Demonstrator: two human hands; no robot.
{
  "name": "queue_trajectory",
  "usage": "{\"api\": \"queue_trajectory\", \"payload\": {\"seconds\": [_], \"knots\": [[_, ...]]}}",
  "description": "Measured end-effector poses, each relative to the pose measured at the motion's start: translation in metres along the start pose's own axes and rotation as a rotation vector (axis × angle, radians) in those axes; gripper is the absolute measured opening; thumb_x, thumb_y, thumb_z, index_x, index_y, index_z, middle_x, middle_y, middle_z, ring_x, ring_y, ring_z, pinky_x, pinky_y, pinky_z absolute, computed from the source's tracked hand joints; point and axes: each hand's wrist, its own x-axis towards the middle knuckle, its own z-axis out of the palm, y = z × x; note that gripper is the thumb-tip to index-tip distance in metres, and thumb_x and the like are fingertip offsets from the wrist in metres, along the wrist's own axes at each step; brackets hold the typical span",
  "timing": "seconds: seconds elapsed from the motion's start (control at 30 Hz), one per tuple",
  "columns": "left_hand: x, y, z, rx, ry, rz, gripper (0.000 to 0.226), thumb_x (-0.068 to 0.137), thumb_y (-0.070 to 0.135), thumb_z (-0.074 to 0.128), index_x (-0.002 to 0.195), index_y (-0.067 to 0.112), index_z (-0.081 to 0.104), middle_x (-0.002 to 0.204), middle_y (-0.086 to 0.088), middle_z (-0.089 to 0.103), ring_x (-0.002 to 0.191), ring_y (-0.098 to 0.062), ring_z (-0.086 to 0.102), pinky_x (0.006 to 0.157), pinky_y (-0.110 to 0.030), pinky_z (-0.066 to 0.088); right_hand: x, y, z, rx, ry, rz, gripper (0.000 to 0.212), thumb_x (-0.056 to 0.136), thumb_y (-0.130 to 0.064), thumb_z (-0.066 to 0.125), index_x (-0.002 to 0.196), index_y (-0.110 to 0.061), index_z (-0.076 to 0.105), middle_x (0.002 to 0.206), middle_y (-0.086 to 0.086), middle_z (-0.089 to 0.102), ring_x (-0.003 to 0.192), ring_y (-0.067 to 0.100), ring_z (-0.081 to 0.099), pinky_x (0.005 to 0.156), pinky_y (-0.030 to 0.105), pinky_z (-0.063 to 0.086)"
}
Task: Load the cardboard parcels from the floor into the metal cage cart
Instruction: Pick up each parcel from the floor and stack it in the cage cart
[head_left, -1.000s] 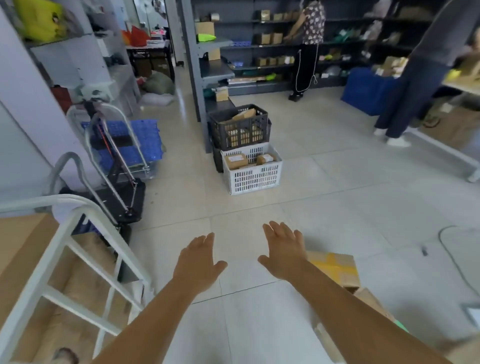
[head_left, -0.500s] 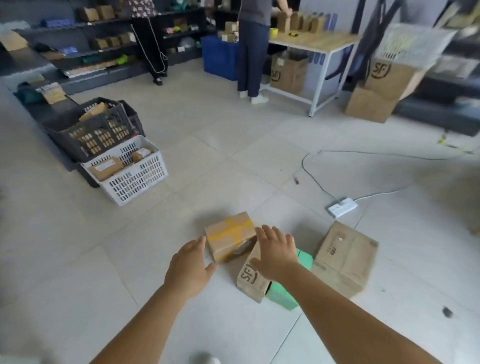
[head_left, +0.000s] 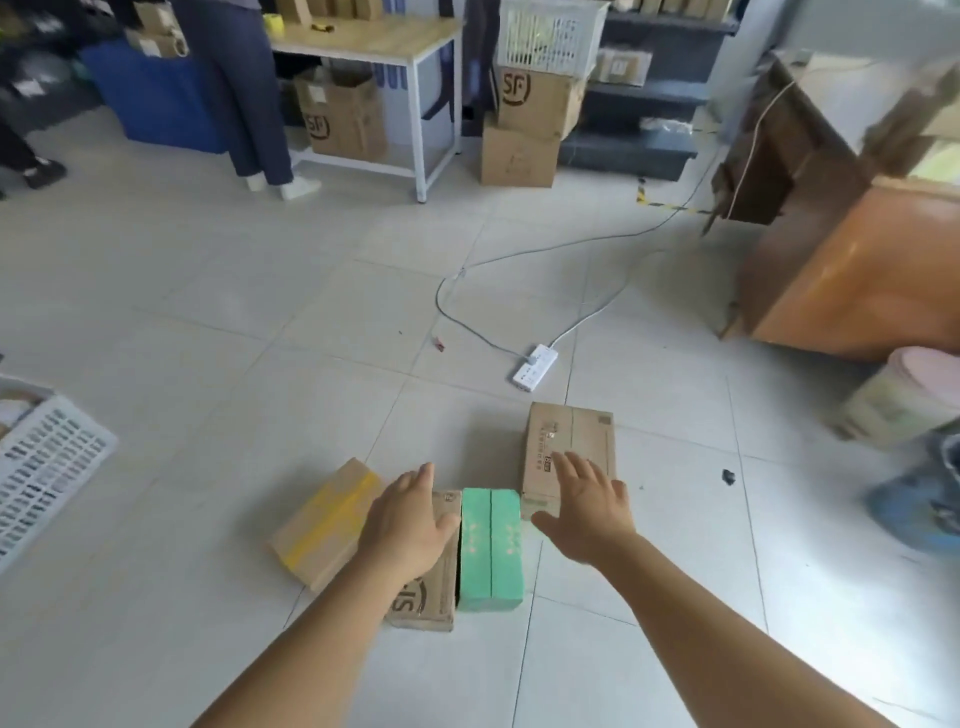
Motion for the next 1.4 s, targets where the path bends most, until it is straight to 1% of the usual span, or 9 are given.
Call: {"api": "queue_trajectory", "payload": {"seconds": [0.2, 0.33, 0.43, 0.63, 0.77, 1.07, 1.27, 1.33, 1.4], "knots": [[0.072, 0.049, 0.019, 0.031, -0.097, 0.080, 0.074, 0.096, 0.041, 0.048, 0.155, 0.016, 0.010, 0.157, -0.004, 0.025, 0.142, -0.022, 0.029, 0.112, -0.036, 0.031, 0.037, 0.067, -0.002, 0.058, -0.003, 0.177, 0.085, 0.092, -0.051, 0.054, 0.155, -0.019, 0.008, 0.161, -0.002, 0.014, 0.147, 0.021, 0.015, 0.117, 0.042, 0.018], [0.130, 0.081, 0.039, 0.013, -0.144, 0.069, 0.076, 0.097, 0.040, 0.049, 0.155, 0.017, 0.006, 0.159, -0.004, 0.021, 0.143, -0.022, 0.027, 0.112, -0.035, 0.031, 0.089, 0.112, -0.001, 0.132, 0.009, 0.239, 0.086, 0.090, -0.050, 0.057, 0.154, -0.019, 0.010, 0.160, -0.002, 0.019, 0.146, 0.021, 0.019, 0.116, 0.042, 0.022], [0.183, 0.104, 0.059, -0.005, -0.157, 0.027, 0.078, 0.096, 0.040, 0.050, 0.155, 0.018, 0.004, 0.158, -0.005, 0.021, 0.142, -0.022, 0.029, 0.111, -0.036, 0.032, 0.140, 0.147, 0.002, 0.178, -0.029, 0.266, 0.089, 0.091, -0.050, 0.056, 0.156, -0.019, 0.004, 0.162, -0.002, 0.013, 0.148, 0.021, 0.016, 0.117, 0.041, 0.020], [0.294, 0.133, 0.125, -0.044, -0.221, -0.140, 0.081, 0.096, 0.039, 0.051, 0.155, 0.019, 0.000, 0.158, -0.004, 0.022, 0.141, -0.021, 0.030, 0.111, -0.033, 0.032, 0.261, 0.221, 0.028, 0.294, -0.101, 0.322, 0.096, 0.090, -0.048, 0.058, 0.155, -0.016, -0.004, 0.162, 0.001, 0.015, 0.147, 0.024, 0.019, 0.115, 0.041, 0.022], [0.361, 0.134, 0.182, -0.095, -0.275, -0.235, 0.088, 0.092, 0.039, 0.057, 0.155, 0.020, -0.001, 0.156, -0.006, 0.025, 0.138, -0.022, 0.035, 0.107, -0.033, 0.035, 0.337, 0.260, 0.068, 0.336, -0.140, 0.337, 0.099, 0.089, -0.046, 0.061, 0.155, -0.014, -0.006, 0.161, 0.003, 0.016, 0.146, 0.025, 0.021, 0.114, 0.040, 0.025], [0.478, 0.102, 0.312, -0.161, -0.345, -0.346, 0.092, 0.091, 0.036, 0.062, 0.155, 0.015, -0.001, 0.159, -0.006, 0.020, 0.143, -0.021, 0.028, 0.111, -0.031, 0.028, 0.443, 0.319, 0.199, 0.341, -0.319, 0.392, 0.105, 0.085, -0.045, 0.066, 0.155, -0.017, -0.007, 0.161, 0.004, 0.016, 0.142, 0.029, 0.027, 0.112, 0.044, 0.031], [0.515, 0.085, 0.387, -0.231, -0.402, -0.409, 0.098, 0.090, 0.031, 0.065, 0.154, 0.009, -0.006, 0.161, -0.007, 0.013, 0.145, -0.022, 0.022, 0.114, -0.030, 0.021, 0.466, 0.349, 0.274, 0.360, -0.410, 0.445, 0.105, 0.083, -0.037, 0.071, 0.154, -0.020, -0.004, 0.152, 0.008, 0.030, 0.130, 0.035, 0.042, 0.100, 0.042, 0.042], [0.520, 0.081, 0.406, -0.247, -0.411, -0.443, 0.103, 0.087, 0.029, 0.069, 0.153, 0.009, -0.008, 0.159, -0.008, 0.017, 0.144, -0.023, 0.025, 0.113, -0.032, 0.023, 0.468, 0.354, 0.292, 0.405, -0.414, 0.460, 0.108, 0.080, -0.036, 0.075, 0.152, -0.023, -0.004, 0.144, 0.011, 0.038, 0.119, 0.035, 0.053, 0.090, 0.039, 0.047], [0.523, 0.077, 0.421, -0.267, -0.408, -0.473, 0.110, 0.083, 0.028, 0.073, 0.153, 0.012, -0.009, 0.157, -0.008, 0.023, 0.140, -0.025, 0.032, 0.112, -0.035, 0.028, 0.467, 0.356, 0.306, 0.478, -0.397, 0.482, 0.118, 0.076, -0.035, 0.079, 0.152, -0.027, -0.010, 0.140, 0.012, 0.040, 0.110, 0.033, 0.057, 0.077, 0.034, 0.045]]}}
